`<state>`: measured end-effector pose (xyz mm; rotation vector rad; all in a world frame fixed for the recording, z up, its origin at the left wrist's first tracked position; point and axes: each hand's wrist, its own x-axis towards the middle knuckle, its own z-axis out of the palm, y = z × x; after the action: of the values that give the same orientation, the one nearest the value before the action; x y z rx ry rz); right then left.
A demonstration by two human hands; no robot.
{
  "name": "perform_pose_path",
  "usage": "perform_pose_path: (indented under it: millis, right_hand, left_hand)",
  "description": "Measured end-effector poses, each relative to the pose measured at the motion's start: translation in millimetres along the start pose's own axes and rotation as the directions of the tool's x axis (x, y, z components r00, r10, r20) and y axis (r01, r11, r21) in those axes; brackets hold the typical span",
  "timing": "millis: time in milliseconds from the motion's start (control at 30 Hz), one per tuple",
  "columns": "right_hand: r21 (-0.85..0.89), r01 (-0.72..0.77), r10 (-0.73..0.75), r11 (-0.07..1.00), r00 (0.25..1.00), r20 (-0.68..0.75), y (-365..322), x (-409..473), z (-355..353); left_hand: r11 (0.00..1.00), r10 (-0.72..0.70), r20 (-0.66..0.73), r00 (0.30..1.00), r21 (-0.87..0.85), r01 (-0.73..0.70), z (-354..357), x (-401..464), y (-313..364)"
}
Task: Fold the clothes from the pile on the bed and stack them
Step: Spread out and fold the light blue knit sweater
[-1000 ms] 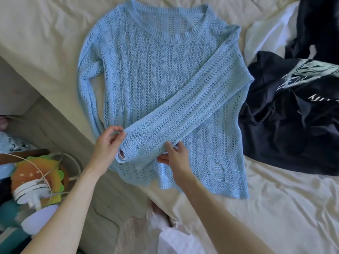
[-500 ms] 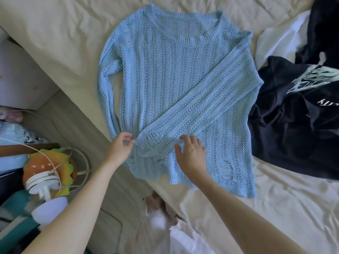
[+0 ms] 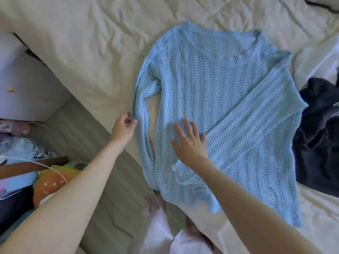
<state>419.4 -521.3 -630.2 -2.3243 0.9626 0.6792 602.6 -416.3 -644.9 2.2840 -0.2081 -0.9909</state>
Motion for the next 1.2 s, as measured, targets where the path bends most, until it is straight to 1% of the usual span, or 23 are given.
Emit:
perform_pose_path:
  millis: [67,167,233,267,333,433,467,533,600,667,733,767,833,867,900,933,967,1000,1033,1100,1133,1200]
  right_hand:
    - [-0.016,-0.026,0.026,1.0,1.0,0.005,-5.9,4.8,6.2]
    - [-0.041,-0.041,0.042,0.998,0.999,0.026,-5.9,8.9,10.7]
    - [-0.03,-0.044,0.045,0.999,0.997,0.057,-5.1,12.3,8.5]
    - [-0.024,-0.049,0.051,0.999,0.996,0.079,-5.2,14.0,6.7]
    - [-0.015,-0.066,0.068,0.998,0.991,0.119,-6.2,17.2,3.0]
    - [-0.015,-0.078,0.079,0.997,0.984,0.16,-8.1,19.9,-2.8]
    - [-0.008,-0.076,0.076,0.997,0.983,0.167,-8.3,19.5,-5.0]
    - [0.05,-0.066,0.057,0.997,0.985,0.165,-7.7,16.7,-10.5]
    - [0.129,-0.055,0.037,0.99,0.989,0.141,-4.8,10.7,-17.1]
    - [0.209,-0.047,0.026,0.977,0.994,0.103,1.0,1.4,-24.2]
    - [0.345,-0.043,0.038,0.937,0.999,0.023,9.2,-12.6,-30.3]
    - [0.454,-0.05,0.072,0.89,0.997,-0.033,15.3,-20.7,-32.6]
    - [0.658,-0.083,0.222,0.748,0.966,-0.13,31.4,-38.5,-36.4]
    - [0.719,-0.104,0.306,0.687,0.939,-0.157,41.9,-47.6,-37.0]
    - [0.75,-0.122,0.371,0.651,0.912,-0.173,55.7,-57.5,-36.3]
    - [0.741,-0.133,0.399,0.658,0.897,-0.192,67.5,-65.4,-34.5]
    - [0.697,-0.145,0.398,0.702,0.892,-0.216,78.6,-71.1,-31.8]
    - [0.621,-0.162,0.378,0.767,0.896,-0.232,92.1,-76.9,-28.1]
    - [0.523,-0.185,0.348,0.832,0.908,-0.233,104.3,-79.7,-23.7]
    - [0.312,-0.239,0.302,0.919,0.938,-0.172,126.4,-80.7,-13.9]
    - [0.229,-0.248,0.282,0.941,0.95,-0.13,135.7,-78.8,-8.5]
    - [0.14,-0.228,0.239,0.964,0.969,-0.069,149.4,-72.4,2.0]
  left_hand:
    - [1.0,-0.022,0.03,0.999,-0.019,0.022,1.2,10.1,-2.5]
    - [0.989,-0.079,0.015,0.997,-0.127,0.08,-5.4,19.1,-9.5]
    - [0.976,-0.088,-0.01,0.996,-0.2,0.084,-18.5,21.2,-11.2]
    - [0.976,-0.071,-0.04,0.997,-0.21,0.061,-27.4,21.5,-11.5]
    - [0.985,0.013,-0.139,0.99,-0.17,-0.037,-49.7,21.5,-7.6]
    - [0.98,0.141,-0.285,0.948,-0.093,-0.174,-86.7,22.8,15.2]
    - [0.977,0.181,-0.304,0.935,-0.056,-0.208,-95.9,22.5,26.9]
    - [0.965,0.26,-0.298,0.918,0.049,-0.257,-104.4,16.7,54.6]
    - [0.942,0.332,-0.235,0.914,0.137,-0.307,-99.1,2.4,82.5]
    - [0.912,0.391,-0.141,0.909,0.195,-0.362,-83.0,-17.3,107.5]
    - [0.872,0.445,-0.064,0.893,0.256,-0.417,-57.5,-38.4,129.2]
    - [0.86,0.46,-0.023,0.887,0.26,-0.439,-41.2,-48.6,139.1]
    - [0.851,0.462,0.112,0.88,0.222,-0.475,-1.7,-69.5,156.8]
    - [0.848,0.454,0.22,0.864,0.191,-0.494,20.6,-80.0,163.3]
    - [0.836,0.443,0.347,0.827,0.173,-0.52,45.9,-91.8,168.8]
    - [0.812,0.426,0.462,0.778,0.184,-0.554,67.4,-101.3,170.7]
    - [0.775,0.407,0.55,0.729,0.215,-0.594,85.9,-107.6,167.9]
    - [0.735,0.396,0.595,0.699,0.251,-0.63,102.8,-111.2,162.3]
    - [0.698,0.4,0.597,0.695,0.293,-0.654,113.1,-110.2,154.1]
    - [0.62,0.433,0.514,0.74,0.426,-0.659,115.0,-98.5,134.1]
    - [0.585,0.436,0.451,0.779,0.516,-0.626,108.8,-87.8,121.8]
    - [0.542,0.413,0.315,0.855,0.669,-0.508,87.8,-61.9,96.9]
